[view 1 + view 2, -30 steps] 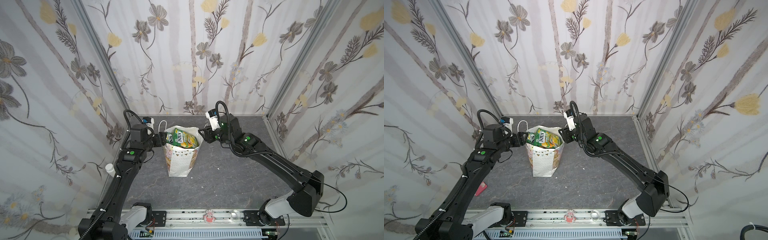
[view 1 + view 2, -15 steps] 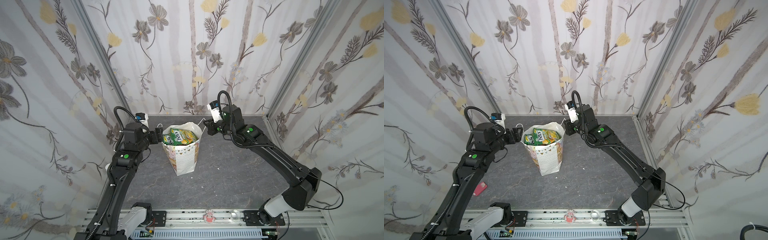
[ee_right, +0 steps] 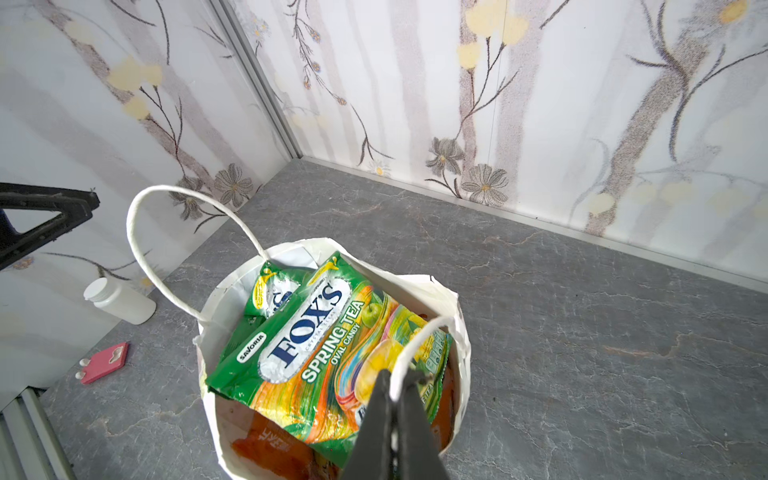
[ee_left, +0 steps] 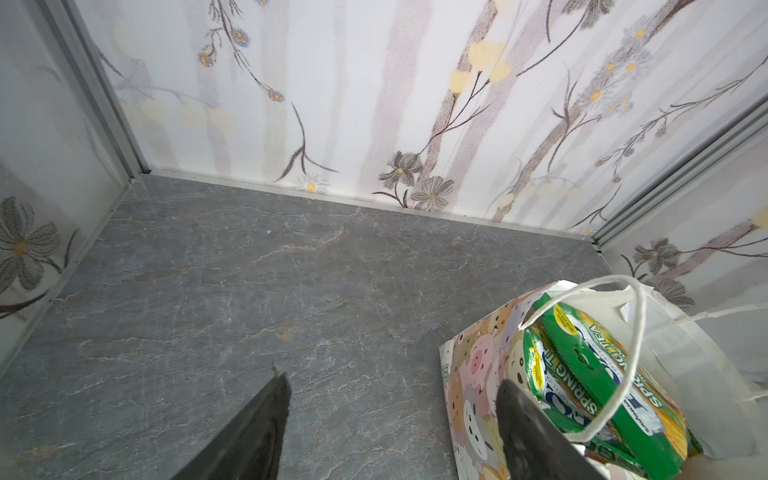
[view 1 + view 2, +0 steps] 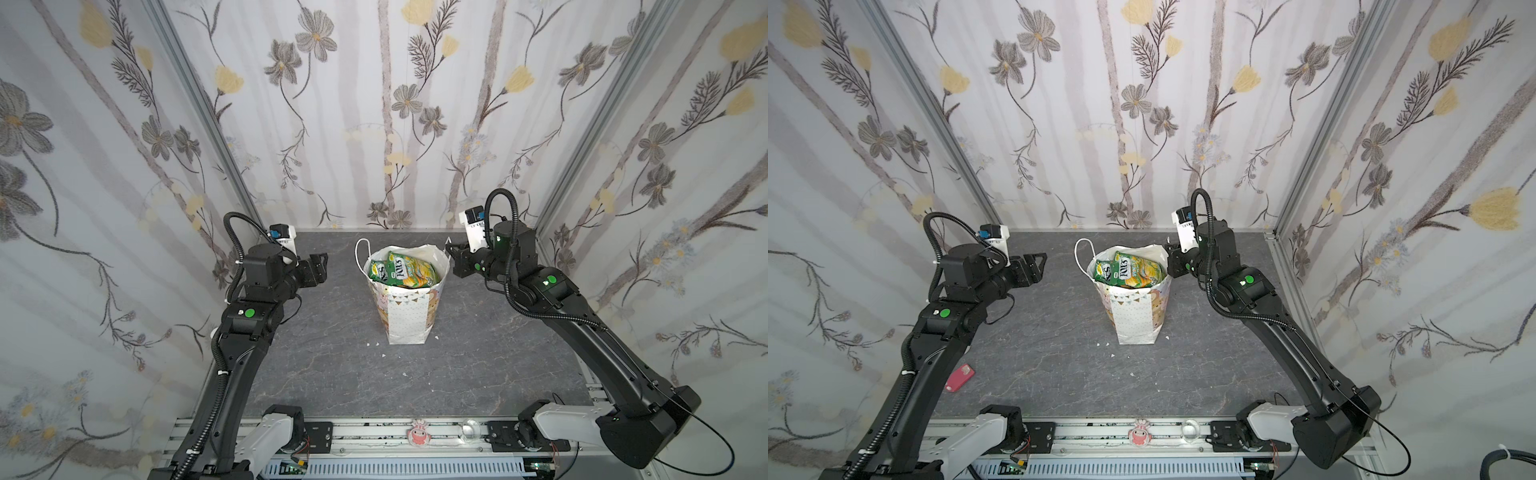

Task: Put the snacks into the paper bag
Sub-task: 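Raise the right gripper from the bag while the left gripper releases the handle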

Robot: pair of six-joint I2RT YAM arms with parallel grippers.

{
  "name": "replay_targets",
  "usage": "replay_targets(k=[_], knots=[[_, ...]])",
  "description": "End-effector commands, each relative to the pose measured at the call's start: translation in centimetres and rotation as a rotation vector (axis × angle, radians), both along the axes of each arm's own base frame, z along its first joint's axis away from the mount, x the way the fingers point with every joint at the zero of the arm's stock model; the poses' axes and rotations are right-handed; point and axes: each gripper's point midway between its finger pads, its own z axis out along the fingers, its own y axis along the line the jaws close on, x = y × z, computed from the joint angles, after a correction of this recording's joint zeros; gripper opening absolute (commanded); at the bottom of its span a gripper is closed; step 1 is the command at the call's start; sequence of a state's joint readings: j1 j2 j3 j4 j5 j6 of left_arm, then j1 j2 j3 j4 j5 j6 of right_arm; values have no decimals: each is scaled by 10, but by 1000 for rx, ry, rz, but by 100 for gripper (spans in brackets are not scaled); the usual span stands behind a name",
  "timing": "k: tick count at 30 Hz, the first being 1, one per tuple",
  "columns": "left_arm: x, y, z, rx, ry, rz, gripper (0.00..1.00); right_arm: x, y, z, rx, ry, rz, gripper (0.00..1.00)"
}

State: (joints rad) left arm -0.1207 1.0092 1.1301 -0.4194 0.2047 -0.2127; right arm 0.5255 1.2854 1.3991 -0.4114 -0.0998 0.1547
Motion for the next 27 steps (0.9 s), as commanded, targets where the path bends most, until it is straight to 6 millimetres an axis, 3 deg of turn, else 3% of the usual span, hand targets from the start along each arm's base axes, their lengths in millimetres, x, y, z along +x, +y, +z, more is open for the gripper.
replay_targets(k=[1,7,9,14,18,19,21,24,27], knots=[[1,-5,8,-39,-36,-20,78,6,8,16,21,-49,36,0],[2,-6,-1,-33,-14,-27,79,11,17,32,41,-43,65,0],[1,-4,-3,-20,-13,-16,81,10,18,27,37,-29,70,0],[4,-7,-12,-24,7,-35,84,11,18,-10,-14,60,64,5],[6,-6,-21,-23,27,-24,84,9,15,-21,-24,81,54,14],[6,-7,-22,-25,25,-25,85,9,13,-22,-27,82,50,18],[7,-6,-23,-23,25,-25,86,9,10,-19,-31,75,33,38],[7,-3,-21,-17,24,-9,88,9,2,-13,-40,60,-6,41],[6,2,-19,-14,11,21,93,8,-10,-8,-49,44,-60,54]])
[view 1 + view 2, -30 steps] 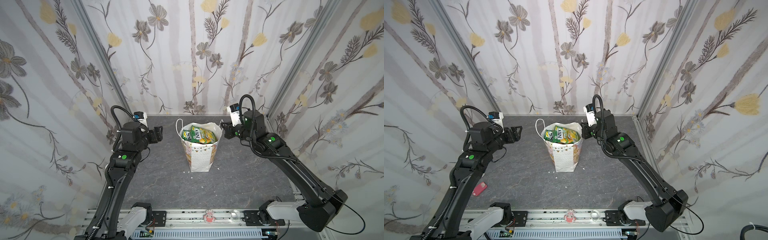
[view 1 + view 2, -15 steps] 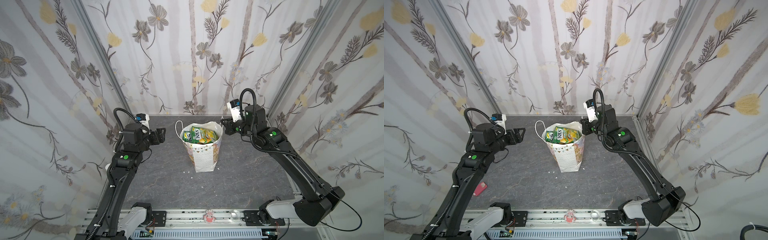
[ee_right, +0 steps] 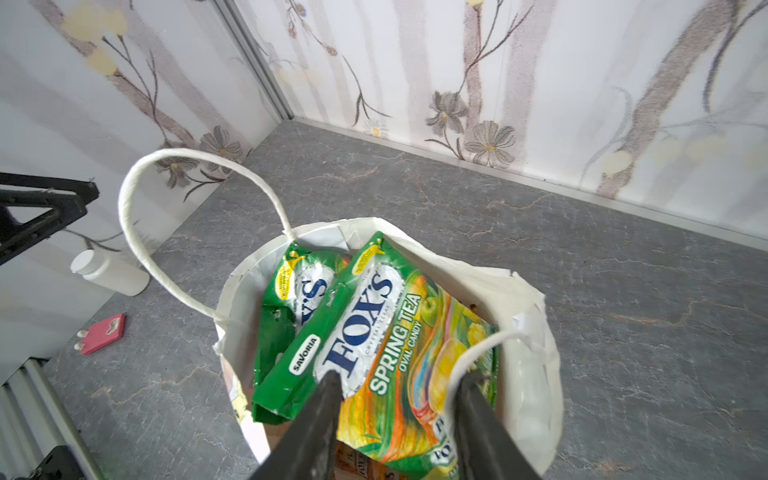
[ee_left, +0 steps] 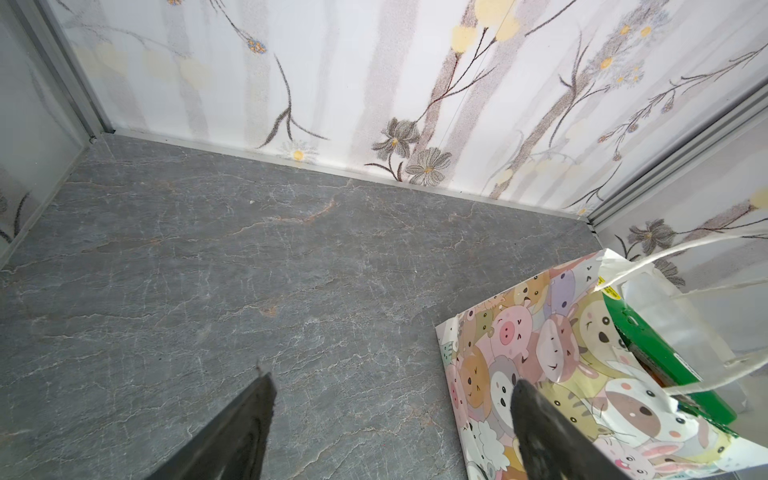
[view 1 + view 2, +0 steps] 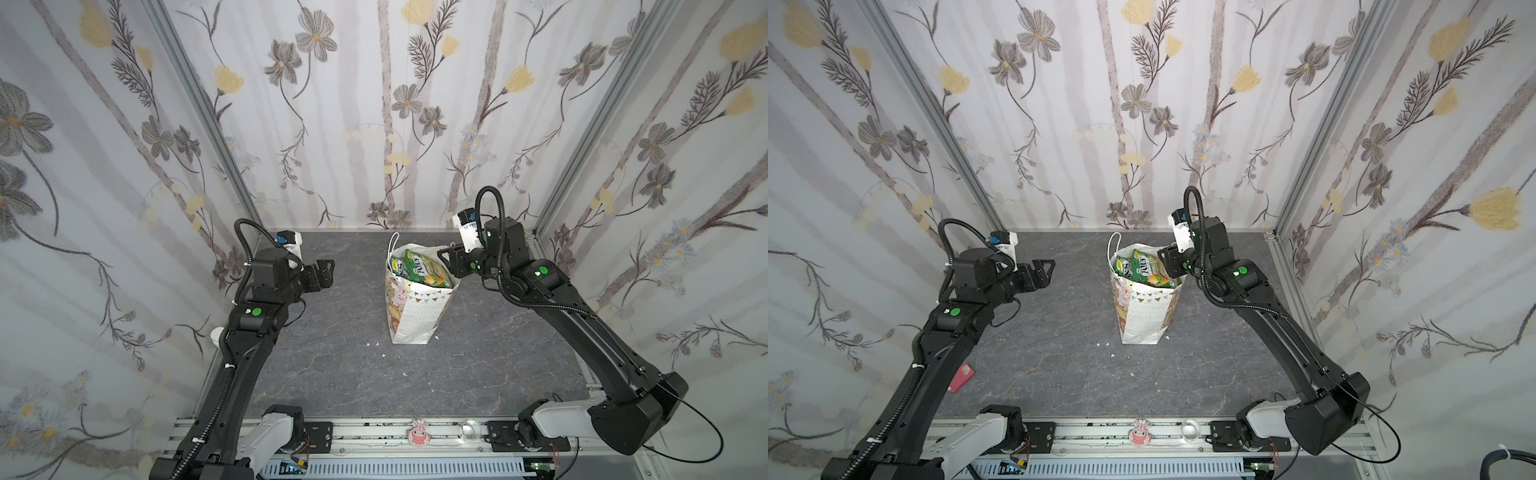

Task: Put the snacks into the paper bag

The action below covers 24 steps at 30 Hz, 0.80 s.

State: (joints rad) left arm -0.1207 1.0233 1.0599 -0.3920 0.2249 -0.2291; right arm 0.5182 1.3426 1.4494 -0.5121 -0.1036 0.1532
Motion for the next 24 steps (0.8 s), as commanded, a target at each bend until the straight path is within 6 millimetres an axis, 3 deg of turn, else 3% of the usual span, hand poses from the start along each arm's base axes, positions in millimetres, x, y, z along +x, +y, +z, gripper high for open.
replay_targets(k=[1,2,9,17,20,24], knots=[[3,8,12,6,-55,49,96,2,-14,15,-1,-54,-73,57],[3,11,12,9,-61,62,100,1,-18,16,-3,-60,-88,60],[2,35,13,52,-97,197,100,-9,-60,9,-16,-54,-258,74],[-10,53,19,-18,-173,320,100,-32,-101,-13,-30,-36,-409,77],[-12,64,1,-45,-205,392,100,-39,-129,-29,-28,-78,-511,83],[-16,98,-33,-33,-304,586,100,-38,-190,-66,-66,-125,-747,95]])
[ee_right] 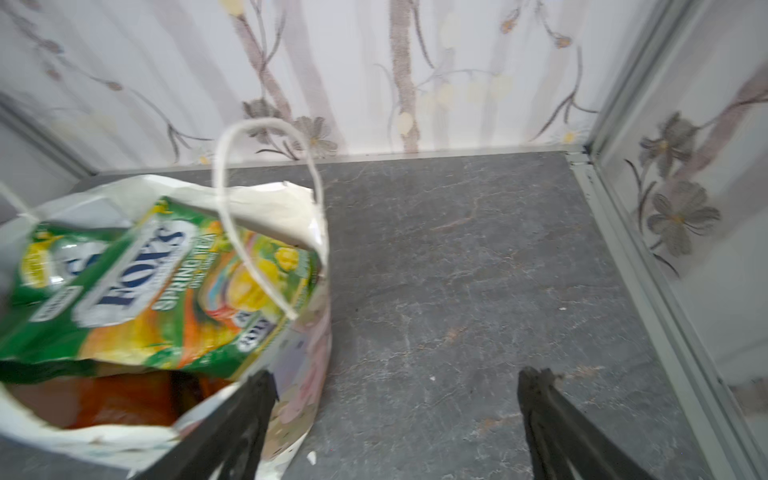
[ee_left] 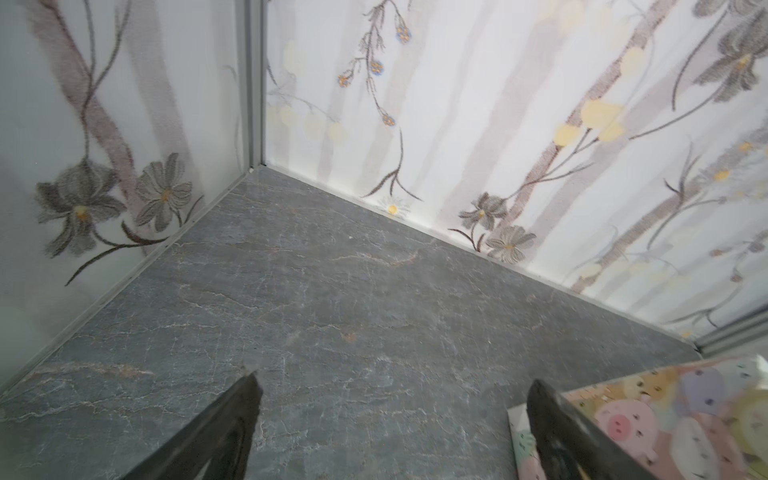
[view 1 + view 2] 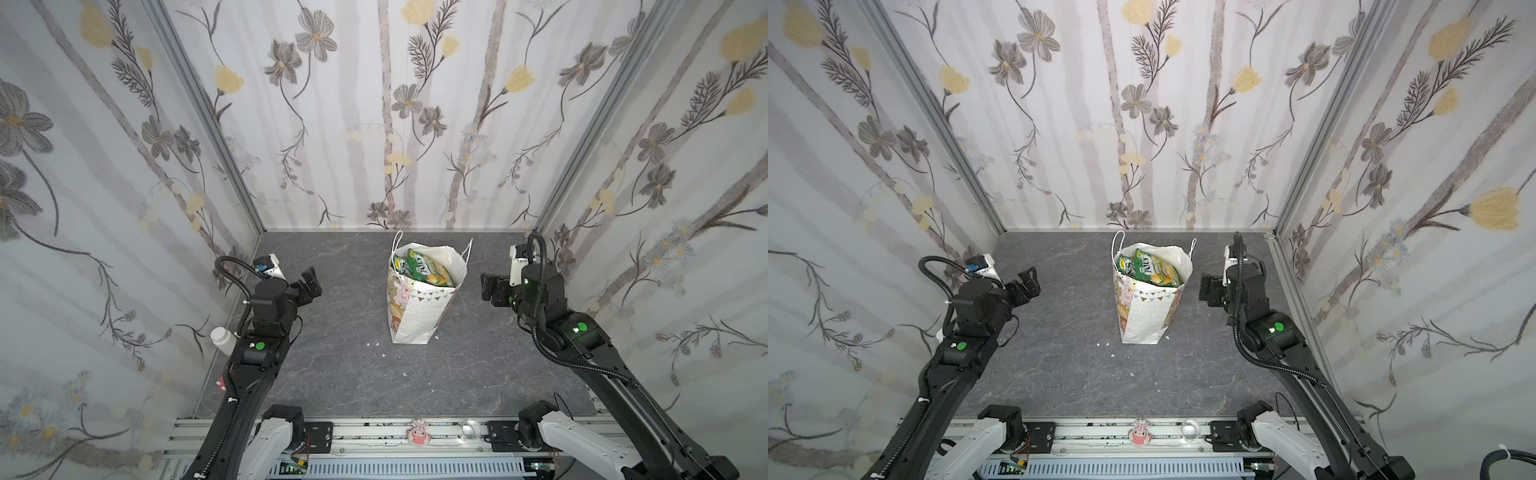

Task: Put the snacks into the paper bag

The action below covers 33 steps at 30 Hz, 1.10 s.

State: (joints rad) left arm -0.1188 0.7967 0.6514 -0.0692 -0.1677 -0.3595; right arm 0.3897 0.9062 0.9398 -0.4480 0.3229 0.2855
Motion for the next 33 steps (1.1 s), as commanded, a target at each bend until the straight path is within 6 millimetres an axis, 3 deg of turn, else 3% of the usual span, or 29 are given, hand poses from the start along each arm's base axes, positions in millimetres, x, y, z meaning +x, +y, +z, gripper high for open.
replay_targets(k=[1,7,10,13,18,21,25,27,29,33], knots=[[2,36,5,18,-178,215,100,8,-50,-11,-8,-97,-226,99],[6,69,-77,251,-84,358,100,-2,-124,-71,-29,-240,-512,100],[17,67,-101,251,-66,303,100,-5,-136,-83,-34,-379,-531,100],[29,55,-108,232,-95,235,100,-4,-142,-102,-57,-405,-539,100],[44,22,-100,273,-201,36,100,23,-130,-128,-85,-360,-434,99],[45,21,-102,289,-230,30,100,26,-119,-112,-52,-473,-367,100],[55,7,-122,308,-197,-57,100,43,-80,-126,-100,-493,-126,100],[62,12,-125,288,-177,-46,100,55,-71,-143,-123,-375,-77,100],[59,25,-124,274,-170,27,100,70,-63,-143,-103,-358,-24,100],[59,25,-125,274,-168,28,100,66,-67,-142,-83,-380,-14,100]])
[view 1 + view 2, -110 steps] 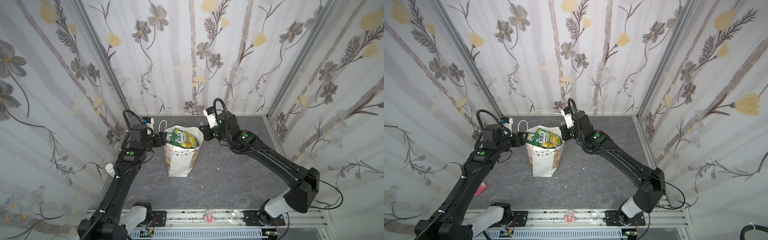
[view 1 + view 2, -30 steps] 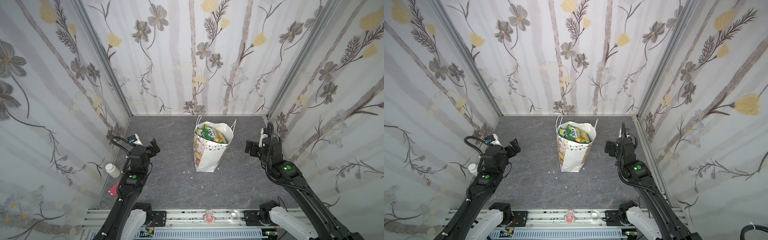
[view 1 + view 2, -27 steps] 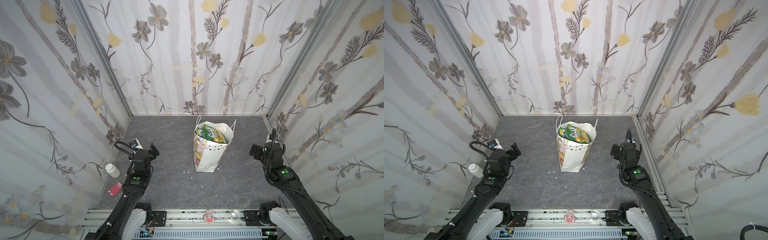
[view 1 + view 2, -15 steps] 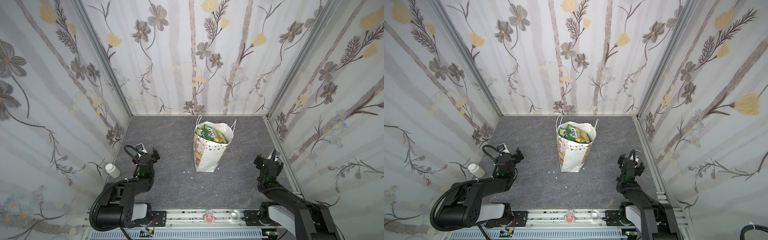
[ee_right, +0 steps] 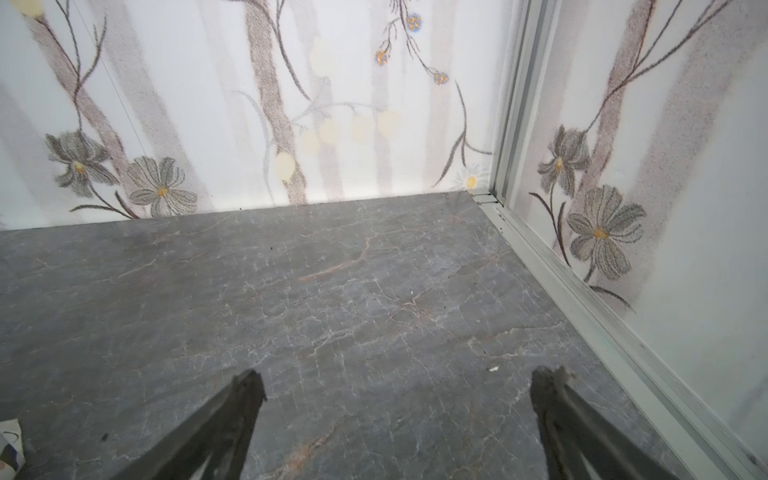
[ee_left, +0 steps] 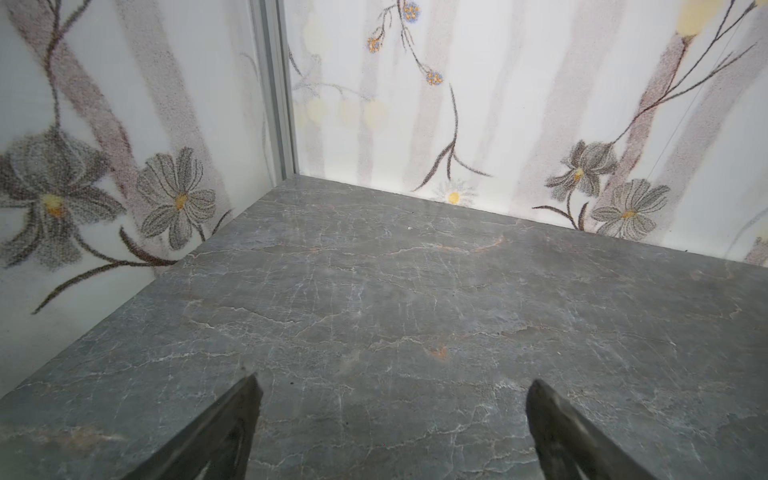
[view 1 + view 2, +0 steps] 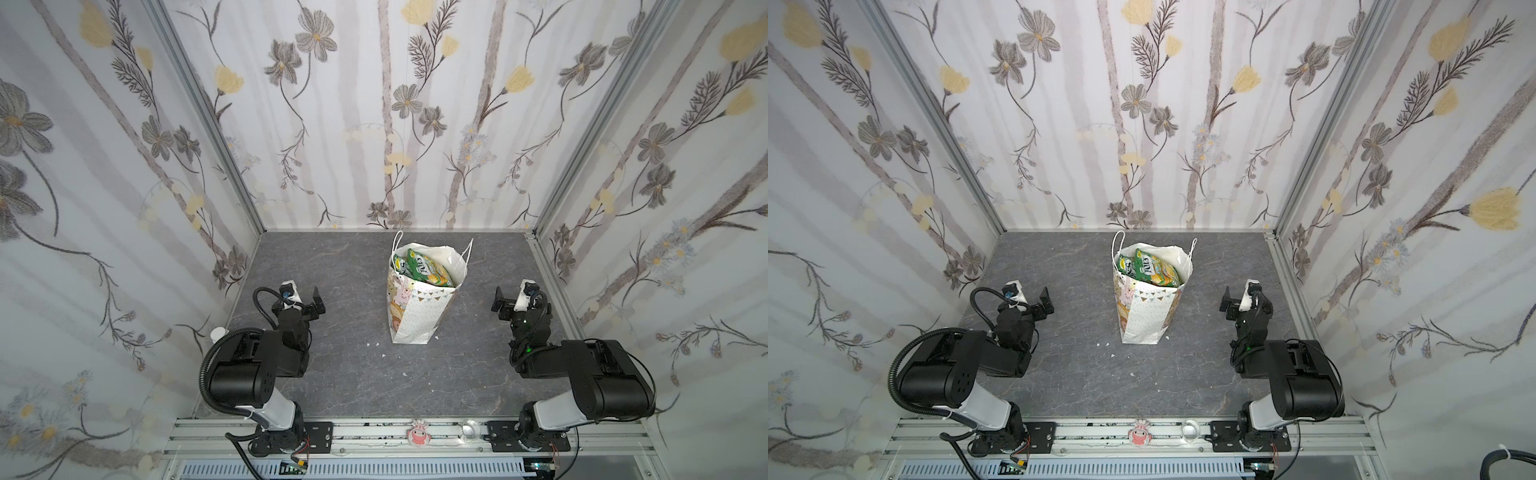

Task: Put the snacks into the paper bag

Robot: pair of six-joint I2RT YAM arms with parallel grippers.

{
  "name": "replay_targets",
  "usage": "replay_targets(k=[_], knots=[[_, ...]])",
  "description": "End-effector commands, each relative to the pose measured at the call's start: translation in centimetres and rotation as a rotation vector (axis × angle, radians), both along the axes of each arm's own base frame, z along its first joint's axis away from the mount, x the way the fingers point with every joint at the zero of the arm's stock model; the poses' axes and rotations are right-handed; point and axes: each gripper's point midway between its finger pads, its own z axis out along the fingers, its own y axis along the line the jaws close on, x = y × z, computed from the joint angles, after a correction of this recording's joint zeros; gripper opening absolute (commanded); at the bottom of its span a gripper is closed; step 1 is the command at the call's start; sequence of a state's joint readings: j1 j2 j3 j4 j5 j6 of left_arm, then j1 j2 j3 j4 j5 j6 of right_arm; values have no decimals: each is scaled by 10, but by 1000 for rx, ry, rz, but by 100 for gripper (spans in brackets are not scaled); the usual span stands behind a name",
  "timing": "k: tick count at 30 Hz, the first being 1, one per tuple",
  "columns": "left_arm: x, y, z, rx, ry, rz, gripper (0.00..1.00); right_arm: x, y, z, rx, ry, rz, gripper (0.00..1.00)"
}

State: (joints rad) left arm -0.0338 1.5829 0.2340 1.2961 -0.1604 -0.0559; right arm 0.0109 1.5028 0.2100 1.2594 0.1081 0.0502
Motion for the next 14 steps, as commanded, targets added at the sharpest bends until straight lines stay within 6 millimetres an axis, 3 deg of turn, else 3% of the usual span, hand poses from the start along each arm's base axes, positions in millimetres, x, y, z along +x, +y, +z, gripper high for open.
replay_targets(k=[1,14], knots=[[2,1,11,-6,-45,7,100,2,14,5,-13,-21,85,100],[2,1,12,-7,-49,8,100,2,13,6,-21,-26,72,100]])
